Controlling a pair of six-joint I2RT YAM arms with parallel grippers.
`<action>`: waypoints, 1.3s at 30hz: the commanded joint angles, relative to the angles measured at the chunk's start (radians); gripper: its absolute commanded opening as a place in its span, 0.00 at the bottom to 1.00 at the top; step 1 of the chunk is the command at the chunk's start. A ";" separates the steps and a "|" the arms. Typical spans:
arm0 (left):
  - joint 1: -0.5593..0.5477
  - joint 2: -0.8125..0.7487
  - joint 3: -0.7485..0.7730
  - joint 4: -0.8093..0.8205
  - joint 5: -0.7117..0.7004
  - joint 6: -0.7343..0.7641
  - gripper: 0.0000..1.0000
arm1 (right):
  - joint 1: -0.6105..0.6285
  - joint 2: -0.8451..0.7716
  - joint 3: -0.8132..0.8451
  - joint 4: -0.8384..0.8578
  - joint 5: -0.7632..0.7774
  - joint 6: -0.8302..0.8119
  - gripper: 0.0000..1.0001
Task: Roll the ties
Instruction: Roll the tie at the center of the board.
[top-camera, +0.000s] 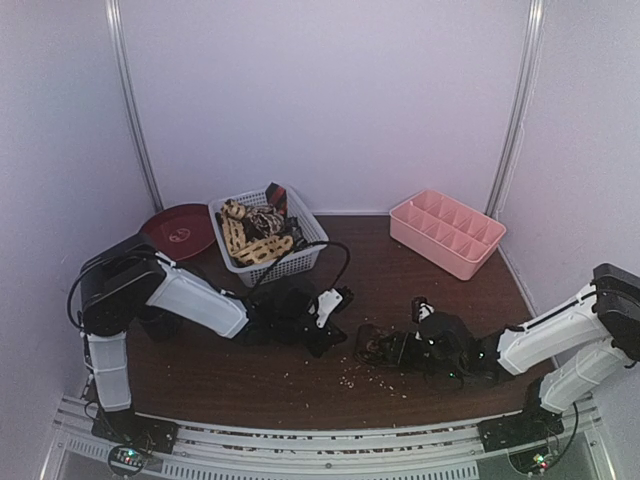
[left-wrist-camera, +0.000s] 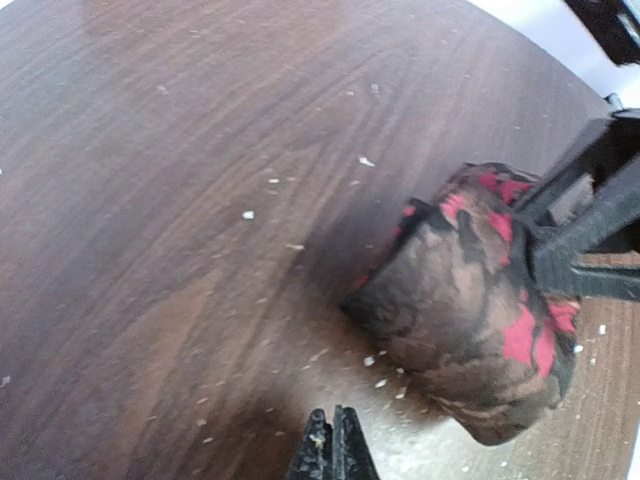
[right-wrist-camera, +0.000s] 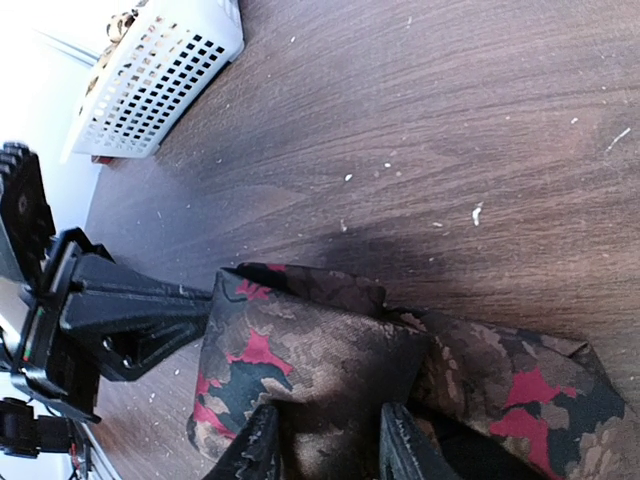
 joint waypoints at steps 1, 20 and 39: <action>0.004 0.029 -0.001 0.128 0.113 -0.027 0.00 | -0.033 0.007 -0.046 0.075 -0.066 0.004 0.34; -0.026 0.062 0.096 0.135 0.179 -0.033 0.00 | -0.080 -0.007 -0.145 0.183 -0.107 0.034 0.33; -0.074 0.120 0.213 0.047 0.149 -0.044 0.00 | -0.089 -0.074 -0.200 0.157 -0.061 0.015 0.25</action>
